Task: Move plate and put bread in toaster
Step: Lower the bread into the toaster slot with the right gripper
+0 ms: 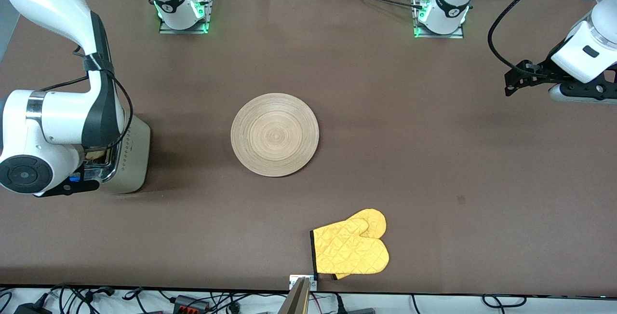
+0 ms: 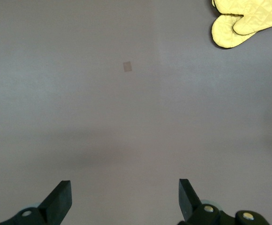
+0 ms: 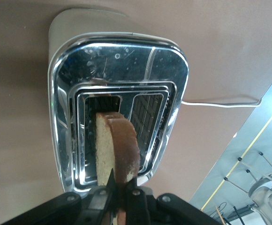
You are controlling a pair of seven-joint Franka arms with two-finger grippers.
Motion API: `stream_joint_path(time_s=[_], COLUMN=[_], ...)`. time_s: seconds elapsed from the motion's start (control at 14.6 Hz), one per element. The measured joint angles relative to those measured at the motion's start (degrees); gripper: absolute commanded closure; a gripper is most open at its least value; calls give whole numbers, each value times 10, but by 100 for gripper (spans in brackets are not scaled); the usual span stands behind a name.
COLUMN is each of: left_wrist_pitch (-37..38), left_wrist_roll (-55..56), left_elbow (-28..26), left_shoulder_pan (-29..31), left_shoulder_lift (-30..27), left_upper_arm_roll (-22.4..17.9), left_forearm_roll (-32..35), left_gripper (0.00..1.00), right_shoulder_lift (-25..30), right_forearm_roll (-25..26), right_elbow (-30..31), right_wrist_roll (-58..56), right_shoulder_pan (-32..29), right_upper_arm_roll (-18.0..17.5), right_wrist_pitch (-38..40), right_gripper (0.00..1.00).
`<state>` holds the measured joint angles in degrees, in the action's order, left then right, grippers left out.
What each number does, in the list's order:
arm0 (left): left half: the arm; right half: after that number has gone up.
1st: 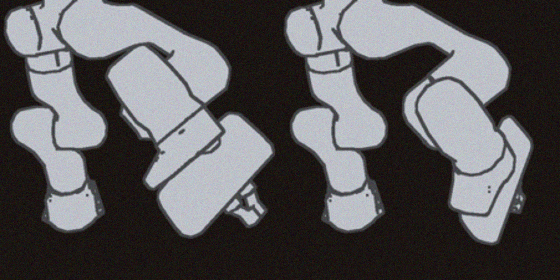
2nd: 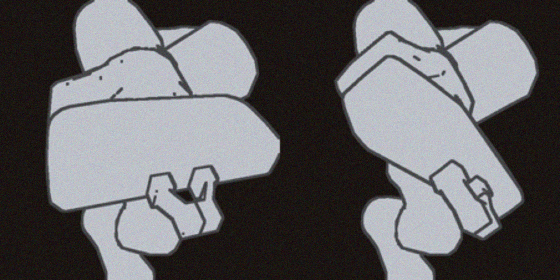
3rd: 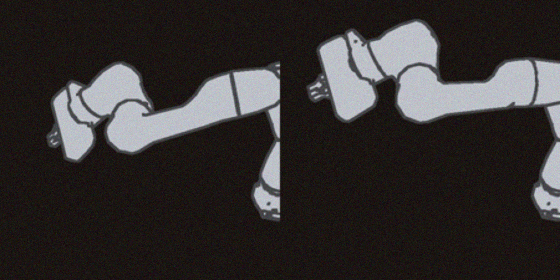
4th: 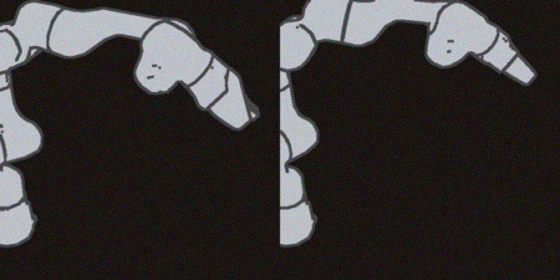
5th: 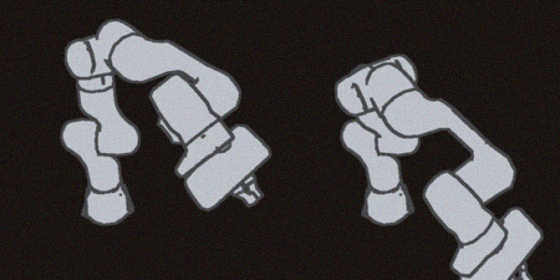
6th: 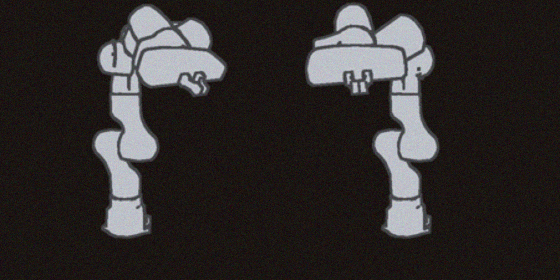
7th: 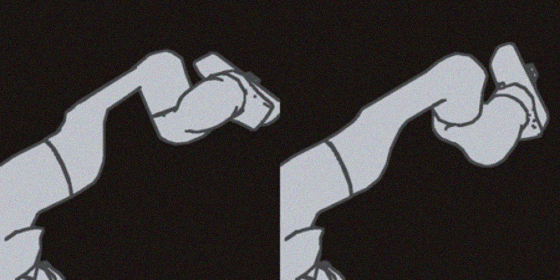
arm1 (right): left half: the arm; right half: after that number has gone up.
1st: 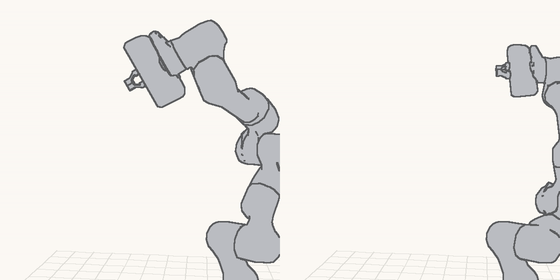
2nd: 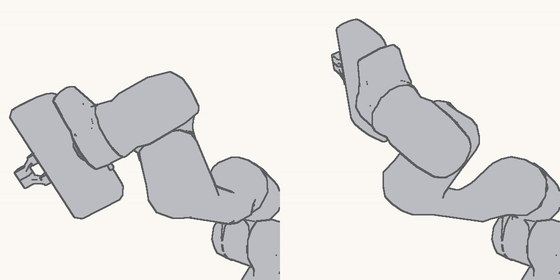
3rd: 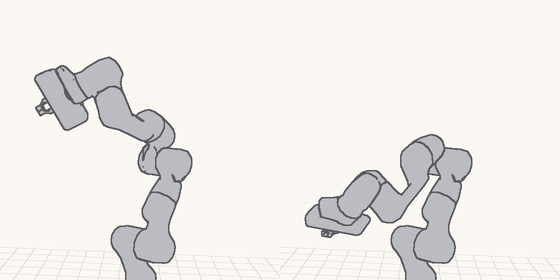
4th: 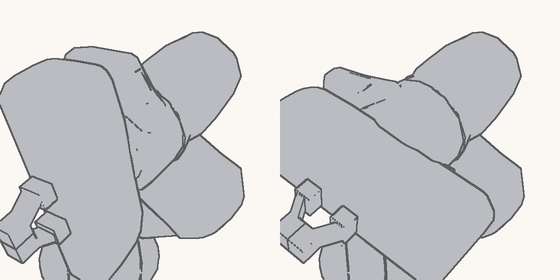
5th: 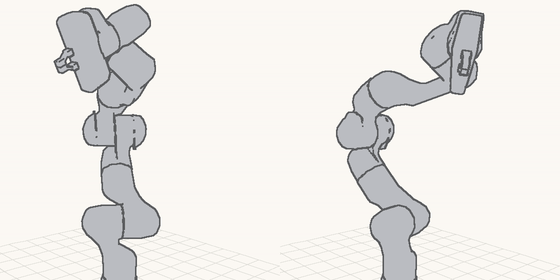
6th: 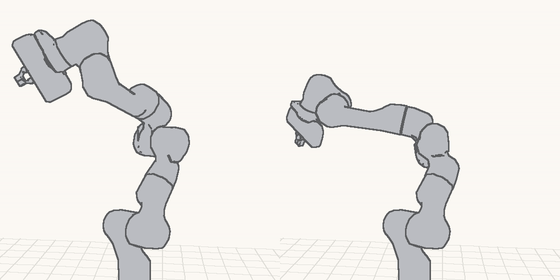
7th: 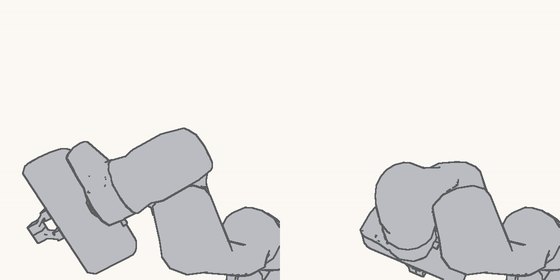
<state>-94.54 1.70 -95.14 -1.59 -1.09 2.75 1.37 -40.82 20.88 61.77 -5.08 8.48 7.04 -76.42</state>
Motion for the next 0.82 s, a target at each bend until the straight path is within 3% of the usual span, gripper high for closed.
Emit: stream_joint_path(time_s=[0.82], left_wrist_pitch=[0], left_wrist_roll=[0], left_elbow=[0], left_shoulder_pan=[0], left_shoulder_lift=[0], left_upper_arm_roll=[0], left_forearm_roll=[0], left_gripper=[0], right_shoulder_lift=[-6], right_forearm_roll=[0], right_elbow=[-9], right_wrist_roll=[5], right_shoulder_pan=[-9], right_upper_arm_roll=[8], right_wrist_pitch=[-29], right_gripper=[100])
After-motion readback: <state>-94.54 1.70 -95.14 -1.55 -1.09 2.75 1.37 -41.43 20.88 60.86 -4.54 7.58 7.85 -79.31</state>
